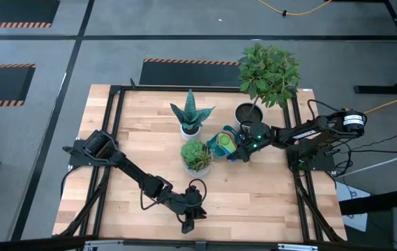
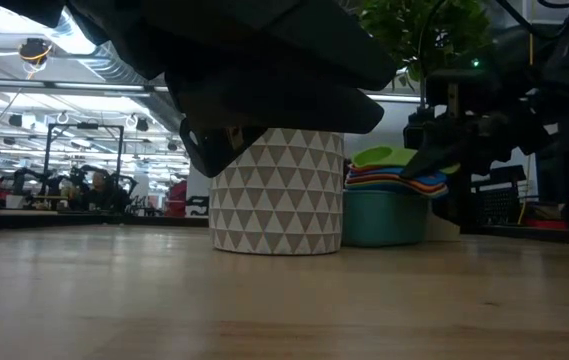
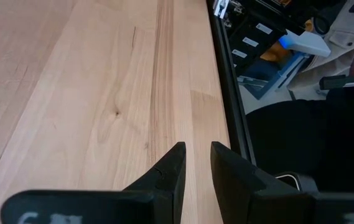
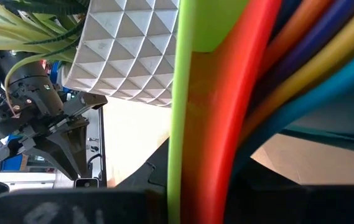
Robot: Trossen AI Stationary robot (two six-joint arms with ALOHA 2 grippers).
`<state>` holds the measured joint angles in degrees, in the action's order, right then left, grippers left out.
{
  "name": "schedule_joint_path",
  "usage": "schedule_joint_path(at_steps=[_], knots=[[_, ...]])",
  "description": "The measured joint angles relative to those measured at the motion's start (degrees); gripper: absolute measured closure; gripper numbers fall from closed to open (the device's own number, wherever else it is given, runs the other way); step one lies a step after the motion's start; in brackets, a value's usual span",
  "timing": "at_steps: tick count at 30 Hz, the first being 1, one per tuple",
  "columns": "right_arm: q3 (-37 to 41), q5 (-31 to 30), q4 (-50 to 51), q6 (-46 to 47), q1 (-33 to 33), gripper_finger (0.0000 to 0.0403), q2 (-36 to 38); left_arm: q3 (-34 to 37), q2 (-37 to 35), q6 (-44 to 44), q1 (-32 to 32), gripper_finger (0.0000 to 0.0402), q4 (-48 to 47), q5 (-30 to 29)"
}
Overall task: Nest measuring cups in basket
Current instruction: Put the stacked measuring cups into the green bin
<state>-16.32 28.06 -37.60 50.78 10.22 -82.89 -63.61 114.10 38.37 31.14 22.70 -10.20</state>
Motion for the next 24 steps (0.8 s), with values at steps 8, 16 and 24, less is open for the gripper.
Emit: schedule_joint_path(at_steps=[8, 16, 24], knots=[[0.0, 2.8, -1.85, 0.14, 0.02, 0.0323, 0.0, 0.0, 0.0, 0.0, 0.0, 0.0333, 0.0, -0.01], [-0.02, 4.97, -3.42, 0.63, 0.28, 0.0306, 0.04, 0.0, 0.0, 0.0, 0.0, 0.0333, 0.01, -0.02], [-0.04, 5.09, -3.41, -0.15, 0.28, 0.0269, 0.04, 0.0, 0.0, 0.02, 0.0, 0.0333, 0.02, -0.02]])
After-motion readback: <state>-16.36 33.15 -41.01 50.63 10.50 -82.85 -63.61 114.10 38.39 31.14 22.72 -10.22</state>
